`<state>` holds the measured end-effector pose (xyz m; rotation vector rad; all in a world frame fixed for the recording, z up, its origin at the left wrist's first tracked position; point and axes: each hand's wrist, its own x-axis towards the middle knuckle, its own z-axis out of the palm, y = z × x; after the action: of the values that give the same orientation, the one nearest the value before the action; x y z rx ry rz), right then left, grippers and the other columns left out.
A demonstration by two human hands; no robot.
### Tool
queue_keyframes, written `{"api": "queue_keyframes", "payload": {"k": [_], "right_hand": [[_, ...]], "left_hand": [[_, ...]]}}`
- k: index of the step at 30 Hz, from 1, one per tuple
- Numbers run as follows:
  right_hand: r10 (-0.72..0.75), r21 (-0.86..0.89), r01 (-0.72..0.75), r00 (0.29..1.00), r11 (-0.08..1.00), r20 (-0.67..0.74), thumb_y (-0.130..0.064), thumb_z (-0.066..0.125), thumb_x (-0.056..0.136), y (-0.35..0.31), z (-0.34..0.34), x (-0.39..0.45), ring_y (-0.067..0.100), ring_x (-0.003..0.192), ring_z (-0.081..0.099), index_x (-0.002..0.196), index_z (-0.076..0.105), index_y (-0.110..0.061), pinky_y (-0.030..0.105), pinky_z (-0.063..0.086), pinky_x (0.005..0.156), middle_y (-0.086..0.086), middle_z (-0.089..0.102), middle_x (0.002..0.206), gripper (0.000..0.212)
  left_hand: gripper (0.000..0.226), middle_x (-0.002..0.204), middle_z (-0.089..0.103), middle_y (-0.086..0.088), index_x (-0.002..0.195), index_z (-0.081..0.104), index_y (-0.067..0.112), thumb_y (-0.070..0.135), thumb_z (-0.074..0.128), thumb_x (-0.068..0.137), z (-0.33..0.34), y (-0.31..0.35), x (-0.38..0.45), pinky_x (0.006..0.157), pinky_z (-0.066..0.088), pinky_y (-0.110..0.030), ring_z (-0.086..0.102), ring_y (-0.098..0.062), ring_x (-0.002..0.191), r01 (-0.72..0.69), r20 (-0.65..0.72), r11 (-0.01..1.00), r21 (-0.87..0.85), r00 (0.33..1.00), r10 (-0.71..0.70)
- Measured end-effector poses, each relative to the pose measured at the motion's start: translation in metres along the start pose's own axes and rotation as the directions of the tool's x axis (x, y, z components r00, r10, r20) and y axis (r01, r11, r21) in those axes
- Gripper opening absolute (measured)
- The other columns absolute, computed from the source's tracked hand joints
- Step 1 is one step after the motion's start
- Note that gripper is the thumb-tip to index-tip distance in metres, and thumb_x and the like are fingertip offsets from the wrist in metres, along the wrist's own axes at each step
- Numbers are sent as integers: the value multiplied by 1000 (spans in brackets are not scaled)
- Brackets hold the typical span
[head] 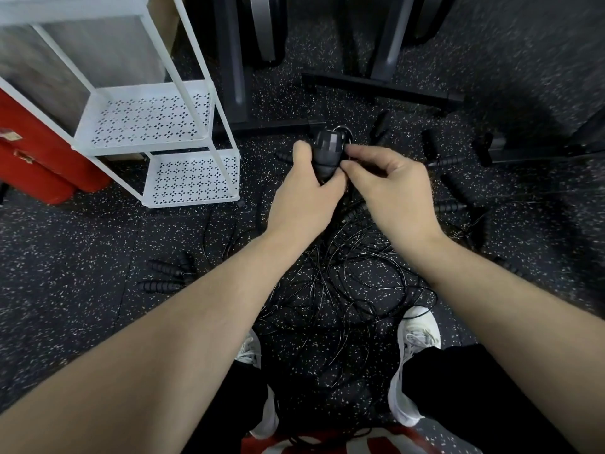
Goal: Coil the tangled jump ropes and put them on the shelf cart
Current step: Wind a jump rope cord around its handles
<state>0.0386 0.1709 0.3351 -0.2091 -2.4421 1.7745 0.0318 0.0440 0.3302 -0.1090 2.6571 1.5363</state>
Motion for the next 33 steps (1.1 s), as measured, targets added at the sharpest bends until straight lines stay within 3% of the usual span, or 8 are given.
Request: {"api": "queue_keyframes", "payload": {"k": [3, 7, 10, 14, 17, 23, 29, 33], "right_hand": [[69, 114, -73, 997, 991, 40, -18, 72, 93, 1, 4, -1, -2, 113, 63, 116, 75, -27, 23, 48, 105, -13, 72, 119, 24], [231, 339, -258, 966, 905, 119, -12, 77, 89, -2, 0, 3, 0, 100, 71, 105, 78, -22, 12, 52, 84, -7, 78, 103, 19], [275, 374, -309, 951, 874, 142, -12, 80, 86, -4, -5, 6, 3, 93, 73, 97, 78, -21, 10, 52, 74, -4, 79, 96, 15], [370, 446, -412, 911, 795, 182, -16, 80, 85, -5, -10, 6, 8, 83, 75, 99, 78, -15, 16, 54, 61, 1, 80, 94, 15], [407, 481, -445, 894, 756, 188, -21, 78, 87, -6, -12, 6, 12, 92, 75, 99, 78, -16, 22, 56, 69, 0, 80, 96, 13], [466, 523, -465, 874, 714, 142, -20, 74, 92, -12, -14, 2, 3, 62, 72, 98, 75, -14, 17, 52, 49, -6, 77, 74, 8], [503, 493, -473, 861, 731, 80, -24, 74, 93, -6, -7, 1, 19, 91, 76, 98, 75, -9, 35, 63, 81, 2, 79, 92, 16], [450, 500, -442, 886, 745, 114, -22, 71, 95, -4, -4, -1, 11, 77, 71, 86, 72, -16, 28, 62, 71, -3, 75, 85, 11]], "left_hand": [[29, 87, 57, 7, 106, 34, 22, 40, 56, 101, 1, -1, 0, 65, 48, -38, 58, -19, 73, -26, -30, 999, 41, 999, 27], [30, 90, 59, 5, 109, 36, 19, 38, 57, 101, 3, -3, -3, 66, 51, -41, 60, -18, 73, -43, -22, 999, 14, 999, 43], [29, 88, 59, 6, 112, 36, 17, 36, 57, 101, 3, 0, -3, 69, 53, -45, 59, -16, 72, -40, 18, 999, -10, 999, 40], [28, 89, 61, 9, 113, 38, 20, 35, 58, 101, 1, 1, 0, 66, 51, -38, 59, -10, 71, -21, 114, 1000, -11, 993, 22], [29, 94, 62, 7, 113, 38, 20, 36, 59, 101, 3, 2, -1, 72, 53, -42, 61, -11, 75, -26, 124, 999, -33, 992, 30], [29, 92, 63, 4, 113, 39, 21, 40, 57, 101, 11, 0, -1, 68, 52, -39, 63, -18, 75, -22, 144, 999, -29, 989, 26], [37, 100, 66, 2, 128, 40, 23, 47, 53, 103, 15, 2, 5, 74, 50, -34, 63, -14, 86, 181, 239, 977, -108, 959, -152], [43, 109, 72, 0, 139, 44, 29, 39, 62, 101, 12, 1, 11, 89, 59, -44, 70, -20, 100, 460, 399, 816, -350, 862, -314]]}}
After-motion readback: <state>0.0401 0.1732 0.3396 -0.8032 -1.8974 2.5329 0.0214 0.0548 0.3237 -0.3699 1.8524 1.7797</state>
